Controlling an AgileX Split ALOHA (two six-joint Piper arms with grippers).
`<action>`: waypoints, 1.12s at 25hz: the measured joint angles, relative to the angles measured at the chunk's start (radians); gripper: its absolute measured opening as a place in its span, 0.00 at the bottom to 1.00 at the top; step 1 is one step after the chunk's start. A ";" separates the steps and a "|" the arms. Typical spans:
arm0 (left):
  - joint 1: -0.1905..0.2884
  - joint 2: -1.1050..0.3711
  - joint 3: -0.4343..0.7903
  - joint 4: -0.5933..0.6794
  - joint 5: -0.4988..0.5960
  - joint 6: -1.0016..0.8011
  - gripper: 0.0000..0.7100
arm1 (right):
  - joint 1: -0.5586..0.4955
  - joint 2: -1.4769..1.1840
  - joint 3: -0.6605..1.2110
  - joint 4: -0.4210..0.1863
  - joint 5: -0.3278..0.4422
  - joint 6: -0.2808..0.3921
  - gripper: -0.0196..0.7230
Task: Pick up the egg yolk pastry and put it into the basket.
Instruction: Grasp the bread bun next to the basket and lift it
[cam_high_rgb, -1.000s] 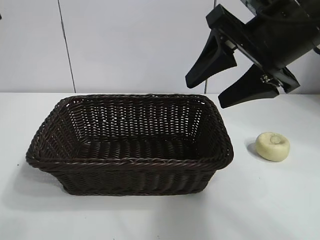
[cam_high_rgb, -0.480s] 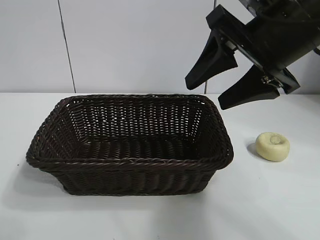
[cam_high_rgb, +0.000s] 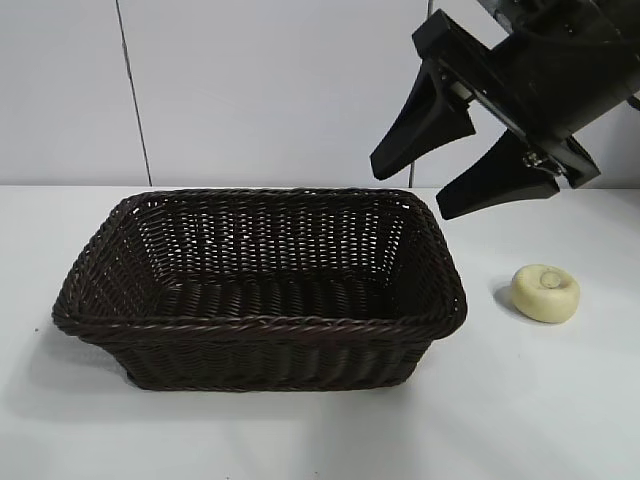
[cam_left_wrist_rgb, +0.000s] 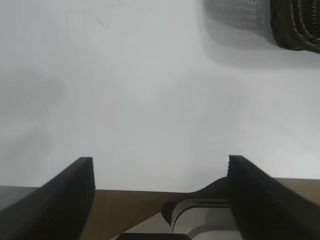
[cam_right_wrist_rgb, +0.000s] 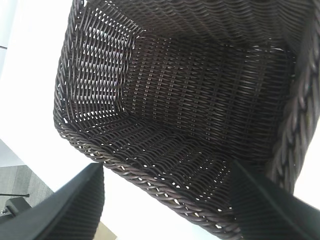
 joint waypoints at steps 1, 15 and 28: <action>0.000 -0.024 0.028 0.000 -0.014 0.000 0.75 | 0.000 0.000 0.000 0.000 0.000 0.000 0.71; 0.000 -0.107 0.083 0.000 -0.039 0.000 0.75 | 0.000 0.000 0.000 -0.003 0.006 0.010 0.71; 0.000 -0.504 0.083 0.000 -0.036 0.000 0.75 | 0.000 0.000 0.000 -0.017 0.030 0.072 0.71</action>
